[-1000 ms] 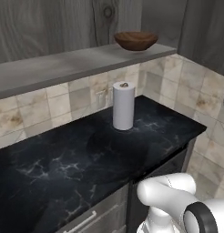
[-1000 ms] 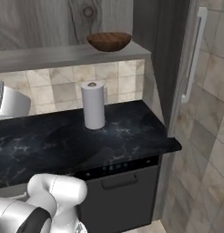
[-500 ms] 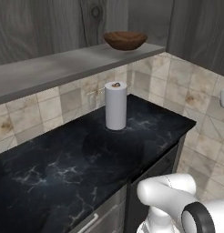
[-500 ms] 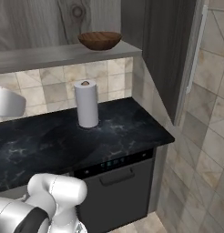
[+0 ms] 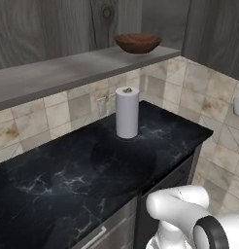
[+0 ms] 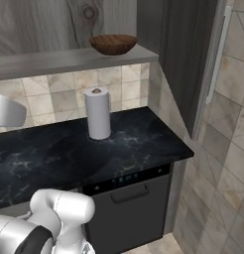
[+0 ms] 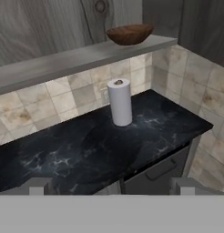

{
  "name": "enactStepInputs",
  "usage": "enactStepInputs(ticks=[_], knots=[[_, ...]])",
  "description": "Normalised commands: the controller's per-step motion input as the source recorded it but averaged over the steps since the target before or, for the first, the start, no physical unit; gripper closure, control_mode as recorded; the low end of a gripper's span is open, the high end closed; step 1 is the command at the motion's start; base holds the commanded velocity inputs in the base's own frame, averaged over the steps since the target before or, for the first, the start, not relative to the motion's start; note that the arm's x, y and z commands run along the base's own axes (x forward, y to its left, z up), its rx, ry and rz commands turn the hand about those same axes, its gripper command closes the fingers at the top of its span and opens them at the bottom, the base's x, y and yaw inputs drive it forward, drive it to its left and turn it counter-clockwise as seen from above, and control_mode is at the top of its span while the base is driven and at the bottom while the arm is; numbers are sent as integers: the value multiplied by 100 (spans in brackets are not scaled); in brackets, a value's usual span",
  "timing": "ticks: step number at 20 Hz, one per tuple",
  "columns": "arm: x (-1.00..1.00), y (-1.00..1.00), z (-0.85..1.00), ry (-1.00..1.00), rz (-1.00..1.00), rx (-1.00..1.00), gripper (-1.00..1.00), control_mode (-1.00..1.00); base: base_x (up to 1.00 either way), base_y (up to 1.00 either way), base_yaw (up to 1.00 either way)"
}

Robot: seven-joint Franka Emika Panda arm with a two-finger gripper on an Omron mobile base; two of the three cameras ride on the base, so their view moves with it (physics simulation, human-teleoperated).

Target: Move the bowls from the cabinet to the plates on the dining table.

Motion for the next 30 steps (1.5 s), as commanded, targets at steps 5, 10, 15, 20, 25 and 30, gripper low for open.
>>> enactStepInputs(ticks=[5,10,15,20,25,30], knots=[[0,0,0,0,0,0,-100,100,42,28,0],[9,37,1,0,-1,-8,-100,-100,14,15,0],[2,53,1,-1,-10,-7,-100,-100,0,0,0],[0,29,0,-9,-34,2,-100,-100,0,0,0],[0,14,0,-9,-34,10,-100,-100,0,0,0],[0,-7,0,-13,-18,25,-100,-100,0,0,0]])
